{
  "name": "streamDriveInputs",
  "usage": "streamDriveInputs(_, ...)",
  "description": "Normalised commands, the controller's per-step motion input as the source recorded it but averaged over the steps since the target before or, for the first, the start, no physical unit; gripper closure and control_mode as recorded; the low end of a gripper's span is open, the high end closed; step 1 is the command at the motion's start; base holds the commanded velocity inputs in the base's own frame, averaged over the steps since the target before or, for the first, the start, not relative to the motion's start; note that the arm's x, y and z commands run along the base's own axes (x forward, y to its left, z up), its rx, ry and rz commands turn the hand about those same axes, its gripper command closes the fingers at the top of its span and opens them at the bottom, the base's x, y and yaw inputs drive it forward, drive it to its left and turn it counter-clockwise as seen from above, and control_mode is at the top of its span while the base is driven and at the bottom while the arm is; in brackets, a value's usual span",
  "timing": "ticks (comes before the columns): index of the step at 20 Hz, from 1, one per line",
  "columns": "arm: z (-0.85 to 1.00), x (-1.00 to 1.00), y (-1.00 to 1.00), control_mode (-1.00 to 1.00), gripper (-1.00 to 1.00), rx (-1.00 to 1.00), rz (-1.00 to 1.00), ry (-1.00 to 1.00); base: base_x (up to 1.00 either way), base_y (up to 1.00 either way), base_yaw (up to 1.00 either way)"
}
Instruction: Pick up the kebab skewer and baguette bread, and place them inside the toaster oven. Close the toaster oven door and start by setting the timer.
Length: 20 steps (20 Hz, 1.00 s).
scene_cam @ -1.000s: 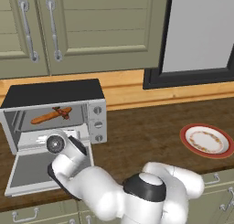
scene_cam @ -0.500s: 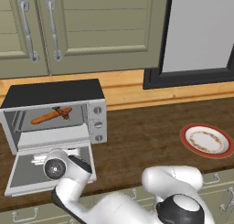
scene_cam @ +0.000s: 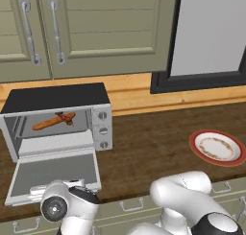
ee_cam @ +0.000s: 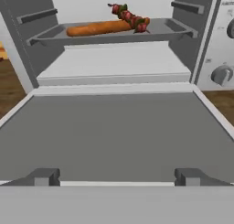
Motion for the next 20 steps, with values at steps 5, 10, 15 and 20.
streamDriveInputs(5, -0.32, -0.62, 0.08, -1.0, -1.0, 0.0, 0.0, 0.0, 0.0, 0.0, 0.0)
streamDriveInputs(10, -0.27, -0.31, 0.14, -1.0, -1.0, 0.0, 0.0, 0.0, 0.0, 0.0, 0.0)
streamDriveInputs(15, -0.12, 0.0, 0.1, -1.0, -1.0, 0.0, 0.0, 0.0, 0.0, 0.0, 0.0)
streamDriveInputs(20, -0.02, 0.1, 0.02, -1.0, -1.0, 0.0, 0.0, 0.0, 0.0, 0.0, 0.0)
